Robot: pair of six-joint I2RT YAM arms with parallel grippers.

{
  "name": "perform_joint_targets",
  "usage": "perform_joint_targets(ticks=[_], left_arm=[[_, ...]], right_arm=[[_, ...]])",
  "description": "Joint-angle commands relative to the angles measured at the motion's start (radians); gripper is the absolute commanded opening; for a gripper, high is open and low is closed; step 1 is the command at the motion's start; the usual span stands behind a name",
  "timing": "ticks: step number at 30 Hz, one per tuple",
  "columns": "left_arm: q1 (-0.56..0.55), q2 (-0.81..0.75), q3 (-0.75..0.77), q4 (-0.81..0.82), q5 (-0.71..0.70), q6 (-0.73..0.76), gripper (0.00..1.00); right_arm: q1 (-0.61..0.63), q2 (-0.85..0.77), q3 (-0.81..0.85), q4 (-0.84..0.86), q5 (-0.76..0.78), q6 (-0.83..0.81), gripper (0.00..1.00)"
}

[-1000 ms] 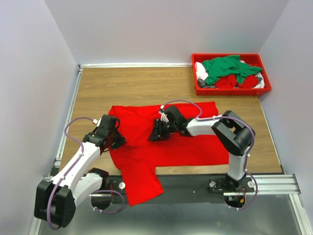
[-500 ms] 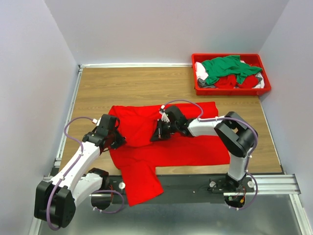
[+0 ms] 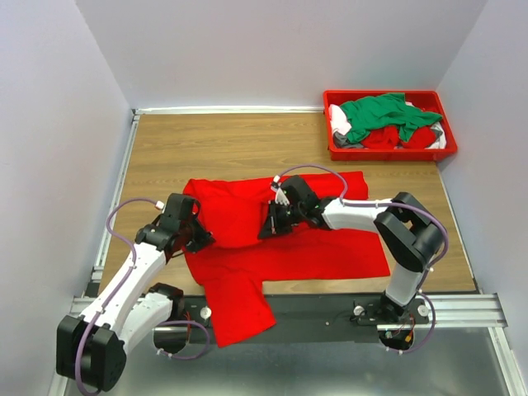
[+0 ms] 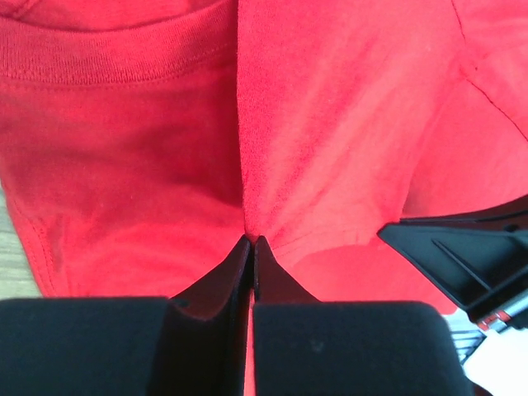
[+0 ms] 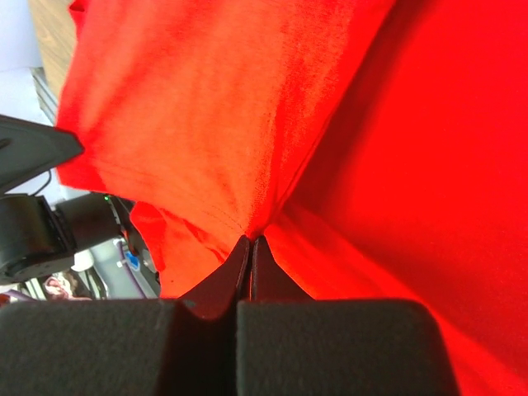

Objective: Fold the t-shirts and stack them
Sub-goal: Fold the tshirt

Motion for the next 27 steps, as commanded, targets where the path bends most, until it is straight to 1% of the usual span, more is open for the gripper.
perform_joint_targets(ticks=[1,2,6,8,9,10,11,12,13,14,15,16,17,19,20,22,23,24,26,27], left_arm=[[0.004,-0.041,-0.004,-0.037,0.035,-0.022,0.10],[0.004,-0.046,-0.007,-0.038,0.044,-0.029,0.10],[-0.002,-0.071,-0.042,-0.034,0.065,-0.048,0.10],[-0.003,-0.084,-0.044,-0.031,0.064,-0.051,0.11],[-0.002,-0.084,-0.044,-0.031,0.064,-0.049,0.13],[-0.002,-0.084,-0.044,-0.031,0.065,-0.046,0.16],[-0.003,-0.086,-0.044,-0.034,0.070,-0.043,0.28],[-0.003,-0.089,-0.042,-0.035,0.068,-0.043,0.37],[-0.003,-0.091,-0.039,-0.038,0.070,-0.043,0.49],[-0.002,-0.101,-0.036,-0.040,0.072,-0.043,0.66],[-0.003,-0.109,-0.030,-0.044,0.075,-0.046,0.73],[-0.003,-0.117,-0.013,-0.044,0.075,-0.052,0.76],[-0.003,-0.132,0.000,-0.044,0.073,-0.060,0.78],[-0.002,-0.135,0.060,-0.035,0.056,-0.060,0.78],[-0.002,-0.131,0.082,-0.019,0.027,-0.054,0.78],[0.000,-0.103,0.146,0.012,-0.025,-0.028,0.76],[0.001,-0.060,0.164,0.056,-0.096,0.009,0.71],[0.001,-0.036,0.192,0.093,-0.122,0.036,0.69],[0.007,0.062,0.212,0.171,-0.161,0.087,0.64],[0.010,0.102,0.223,0.240,-0.195,0.130,0.62]], right_arm=[[0.008,0.024,-0.010,-0.047,0.005,-0.038,0.01],[0.008,0.034,-0.007,-0.074,0.005,-0.041,0.01],[0.008,0.051,0.007,-0.098,0.005,-0.054,0.01],[0.008,0.050,0.010,-0.105,0.010,-0.064,0.04],[0.008,0.044,0.013,-0.114,0.017,-0.068,0.07],[0.008,0.041,0.016,-0.121,0.019,-0.080,0.15],[0.008,0.035,0.019,-0.125,0.022,-0.087,0.21],[0.008,0.025,0.024,-0.133,0.026,-0.093,0.26],[0.009,0.001,0.030,-0.159,0.054,-0.103,0.31],[0.009,-0.016,0.047,-0.173,0.077,-0.123,0.41],[0.009,-0.034,0.056,-0.193,0.100,-0.136,0.45],[0.006,-0.069,0.068,-0.231,0.141,-0.151,0.49],[0.003,-0.085,0.099,-0.254,0.160,-0.188,0.56],[-0.027,-0.138,0.122,-0.315,0.224,-0.229,0.61],[-0.071,-0.159,0.127,-0.328,0.246,-0.237,0.62],[-0.144,-0.200,0.115,-0.342,0.287,-0.249,0.62],[-0.235,-0.235,0.101,-0.342,0.289,-0.251,0.62],[-0.285,-0.251,0.093,-0.342,0.296,-0.248,0.62],[-0.375,-0.269,0.084,-0.342,0.333,-0.251,0.59],[-0.456,-0.275,0.081,-0.340,0.338,-0.252,0.59]])
